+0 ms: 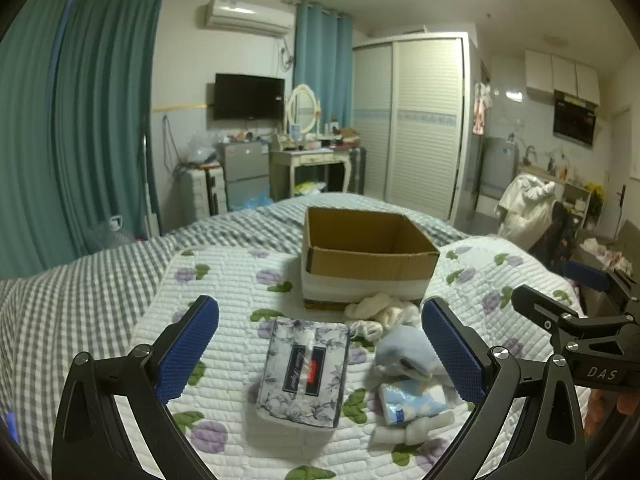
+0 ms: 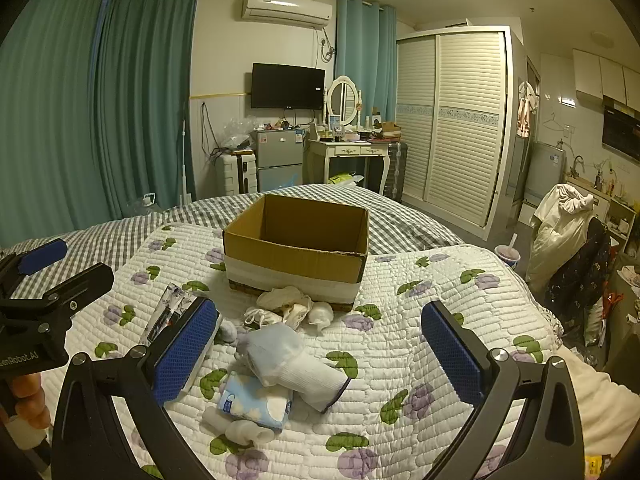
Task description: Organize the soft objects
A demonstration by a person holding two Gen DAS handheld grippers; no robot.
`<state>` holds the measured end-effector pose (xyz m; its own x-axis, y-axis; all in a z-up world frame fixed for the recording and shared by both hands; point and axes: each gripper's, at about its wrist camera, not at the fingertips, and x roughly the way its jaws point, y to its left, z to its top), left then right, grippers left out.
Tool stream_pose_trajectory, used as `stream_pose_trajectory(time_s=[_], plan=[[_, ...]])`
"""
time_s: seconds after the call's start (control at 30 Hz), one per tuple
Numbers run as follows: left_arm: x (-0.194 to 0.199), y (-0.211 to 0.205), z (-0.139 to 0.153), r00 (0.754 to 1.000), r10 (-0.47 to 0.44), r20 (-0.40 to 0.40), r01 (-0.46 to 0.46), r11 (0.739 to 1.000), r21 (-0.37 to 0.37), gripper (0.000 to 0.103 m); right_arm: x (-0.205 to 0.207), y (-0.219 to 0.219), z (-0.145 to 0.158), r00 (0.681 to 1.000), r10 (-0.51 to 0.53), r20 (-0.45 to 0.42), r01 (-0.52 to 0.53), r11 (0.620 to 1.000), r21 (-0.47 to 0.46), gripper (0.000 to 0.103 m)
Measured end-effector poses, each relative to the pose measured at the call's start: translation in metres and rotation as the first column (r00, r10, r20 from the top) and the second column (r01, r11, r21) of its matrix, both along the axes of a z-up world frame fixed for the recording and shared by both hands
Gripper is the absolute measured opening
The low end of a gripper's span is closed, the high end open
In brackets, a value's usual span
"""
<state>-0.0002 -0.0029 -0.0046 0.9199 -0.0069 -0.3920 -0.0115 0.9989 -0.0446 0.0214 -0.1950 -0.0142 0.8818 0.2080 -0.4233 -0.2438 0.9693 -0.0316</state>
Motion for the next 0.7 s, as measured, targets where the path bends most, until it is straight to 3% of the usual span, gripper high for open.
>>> stream_pose_trajectory(time_s=[0.7], plan=[[0.0016,-0.0001,-0.0006,1.000,-0.002,-0.003,0.002,1.000,0.000,0.103,-0.0001,0.0006,-0.0014,1.000,0.001,-0.004,-0.001,1.000,-0.001,0.103]])
